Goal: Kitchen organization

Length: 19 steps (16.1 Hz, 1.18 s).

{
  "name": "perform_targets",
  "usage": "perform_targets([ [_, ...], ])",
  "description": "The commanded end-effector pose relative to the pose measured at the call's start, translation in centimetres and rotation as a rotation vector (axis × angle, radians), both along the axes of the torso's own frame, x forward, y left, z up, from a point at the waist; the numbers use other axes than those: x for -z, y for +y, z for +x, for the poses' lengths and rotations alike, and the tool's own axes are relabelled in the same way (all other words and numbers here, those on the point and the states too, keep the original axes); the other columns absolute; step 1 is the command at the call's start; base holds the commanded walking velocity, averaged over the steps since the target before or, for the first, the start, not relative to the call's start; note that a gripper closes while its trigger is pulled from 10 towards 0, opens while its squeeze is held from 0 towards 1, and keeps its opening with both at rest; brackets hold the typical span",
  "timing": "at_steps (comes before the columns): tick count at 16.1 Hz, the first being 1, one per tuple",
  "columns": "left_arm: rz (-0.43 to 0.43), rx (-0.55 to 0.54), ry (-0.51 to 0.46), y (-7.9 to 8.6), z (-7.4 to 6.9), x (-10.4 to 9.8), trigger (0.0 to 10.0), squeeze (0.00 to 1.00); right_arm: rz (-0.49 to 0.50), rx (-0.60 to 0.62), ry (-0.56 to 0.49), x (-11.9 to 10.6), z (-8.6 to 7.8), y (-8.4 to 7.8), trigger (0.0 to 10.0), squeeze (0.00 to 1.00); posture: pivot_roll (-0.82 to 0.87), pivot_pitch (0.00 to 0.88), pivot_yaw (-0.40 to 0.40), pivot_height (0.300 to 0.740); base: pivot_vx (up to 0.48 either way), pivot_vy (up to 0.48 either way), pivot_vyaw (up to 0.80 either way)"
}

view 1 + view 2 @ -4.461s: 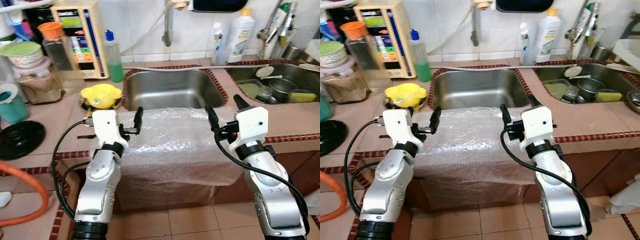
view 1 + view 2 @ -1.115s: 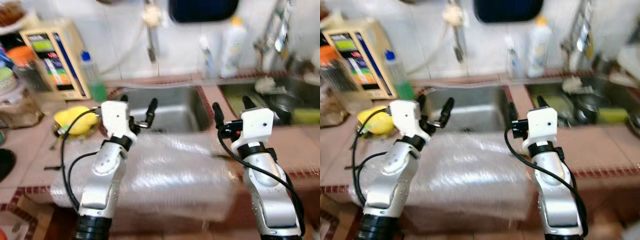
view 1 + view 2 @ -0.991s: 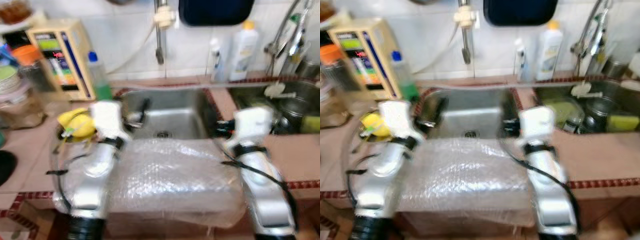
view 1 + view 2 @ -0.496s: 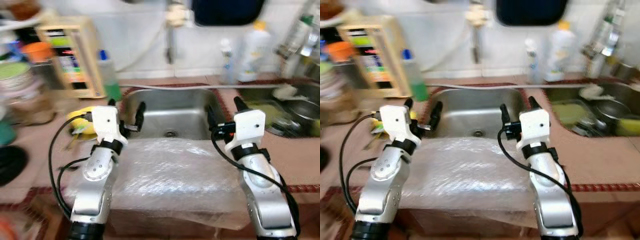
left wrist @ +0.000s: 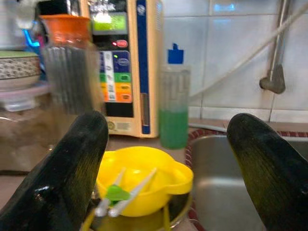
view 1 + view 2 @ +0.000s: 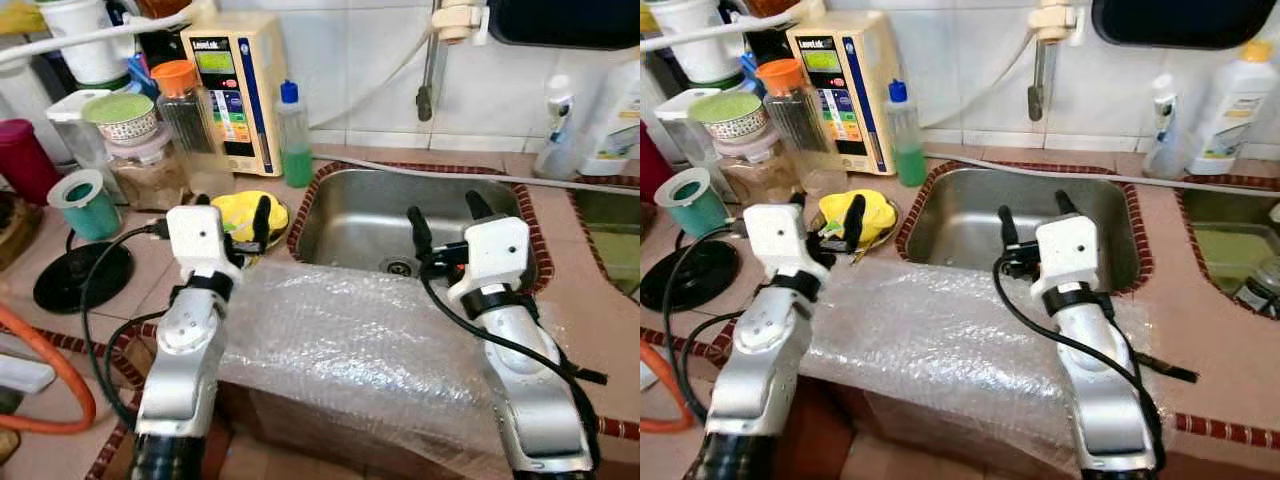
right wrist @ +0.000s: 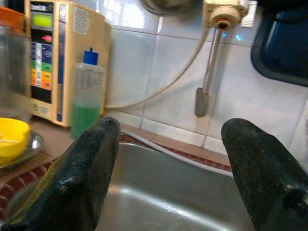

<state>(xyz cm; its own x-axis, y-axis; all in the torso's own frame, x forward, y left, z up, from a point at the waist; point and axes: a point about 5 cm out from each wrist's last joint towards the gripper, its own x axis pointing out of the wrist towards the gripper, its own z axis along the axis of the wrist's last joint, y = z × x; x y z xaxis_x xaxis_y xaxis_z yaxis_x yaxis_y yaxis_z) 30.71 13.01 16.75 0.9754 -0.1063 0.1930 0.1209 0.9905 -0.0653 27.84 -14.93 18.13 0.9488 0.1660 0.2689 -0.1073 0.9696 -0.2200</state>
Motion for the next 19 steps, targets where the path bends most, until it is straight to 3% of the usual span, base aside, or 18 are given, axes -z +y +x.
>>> perform_targets([
  [1, 0.008, -0.053, -0.003, 1.2, 0.5, -0.2, 10.0, 0.00, 0.010, -0.015, -0.019, -0.5, -0.2, 0.4, 10.0, 0.00, -0.04, 0.000, 0.082, 0.740, 0.000, 0.000, 0.00],
  [10, -0.016, -0.080, 0.066, 1.7, 0.8, 1.3, 10.0, 0.00, 0.008, -0.029, -0.017, -0.6, -0.2, 0.6, 10.0, 0.00, -0.04, 0.000, 0.082, 0.740, 0.000, 0.000, 0.00],
  [13, -0.033, -0.133, 0.120, 3.0, 1.5, 2.4, 10.0, 0.00, 0.007, -0.198, 0.052, -0.1, -0.4, 2.3, 10.0, 0.00, -0.04, 0.000, 0.082, 0.740, 0.000, 0.000, 0.00],
  [19, -0.058, -0.130, 0.157, 3.1, 3.2, 3.3, 10.0, 0.00, 0.013, -0.282, 0.113, 0.9, -1.6, 3.3, 10.0, 0.00, -0.07, 0.000, 0.099, 0.740, 0.000, 0.000, 0.00],
])
